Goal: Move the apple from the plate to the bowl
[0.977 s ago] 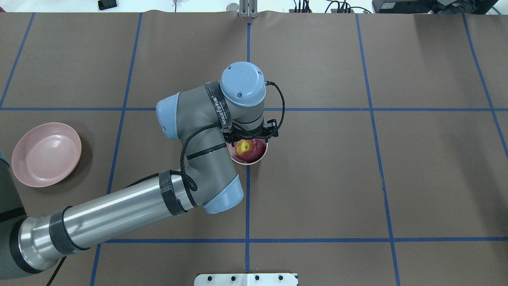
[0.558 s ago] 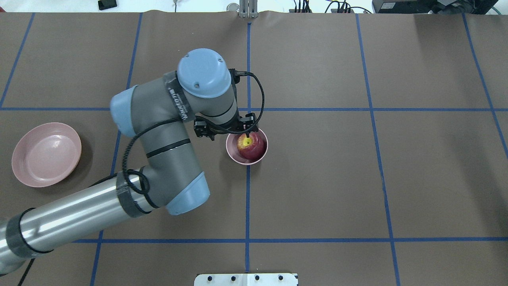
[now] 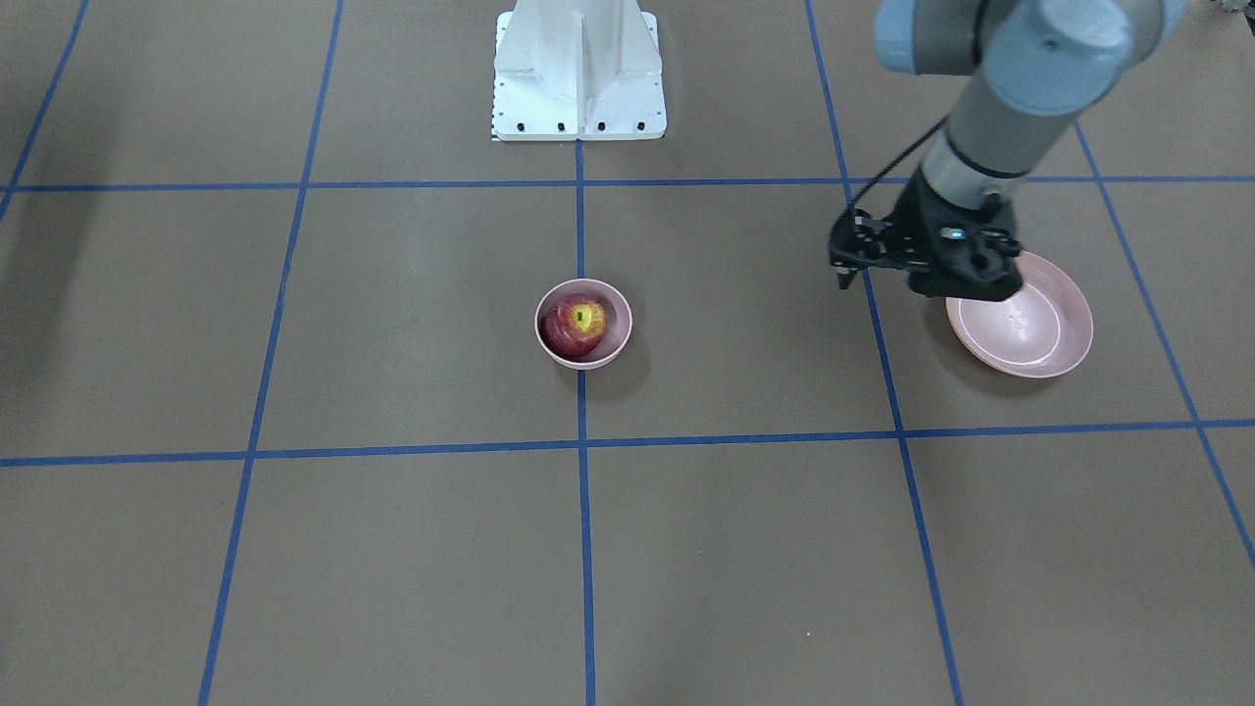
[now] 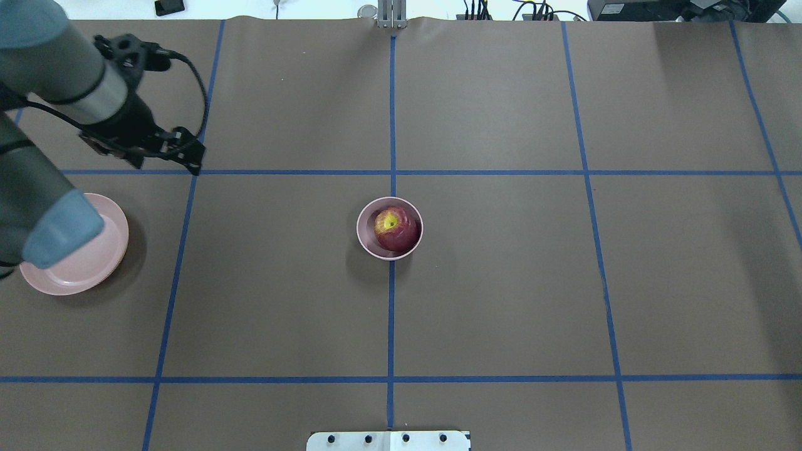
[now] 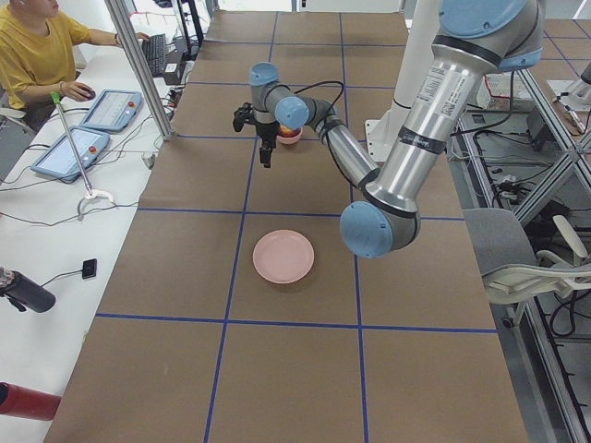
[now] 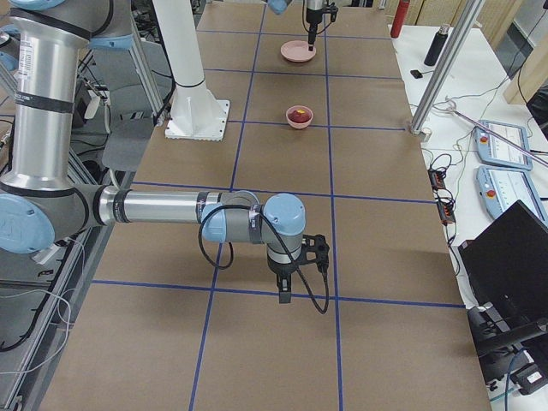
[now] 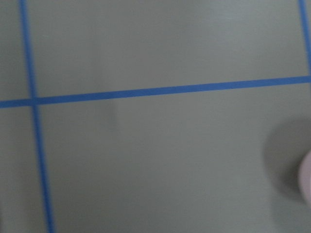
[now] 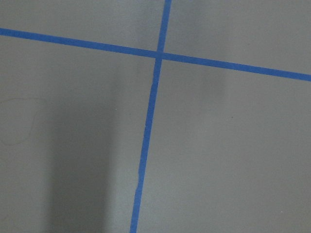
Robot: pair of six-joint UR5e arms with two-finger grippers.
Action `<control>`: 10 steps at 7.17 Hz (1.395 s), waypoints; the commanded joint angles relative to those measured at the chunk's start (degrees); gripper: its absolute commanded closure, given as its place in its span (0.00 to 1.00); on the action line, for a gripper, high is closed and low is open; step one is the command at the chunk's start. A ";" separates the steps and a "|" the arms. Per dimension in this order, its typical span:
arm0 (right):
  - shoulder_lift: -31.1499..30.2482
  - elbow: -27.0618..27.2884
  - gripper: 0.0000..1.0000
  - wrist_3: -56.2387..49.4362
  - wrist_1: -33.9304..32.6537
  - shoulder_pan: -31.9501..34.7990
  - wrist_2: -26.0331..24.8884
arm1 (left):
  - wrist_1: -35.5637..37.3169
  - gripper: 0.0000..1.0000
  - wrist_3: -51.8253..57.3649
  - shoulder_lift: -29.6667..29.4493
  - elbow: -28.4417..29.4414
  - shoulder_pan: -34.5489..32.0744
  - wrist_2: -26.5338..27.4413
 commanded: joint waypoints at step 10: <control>4.87 -5.67 0.00 0.19 0.59 1.39 0.52 | -3.25 0.02 54.17 20.15 15.27 -38.03 -5.59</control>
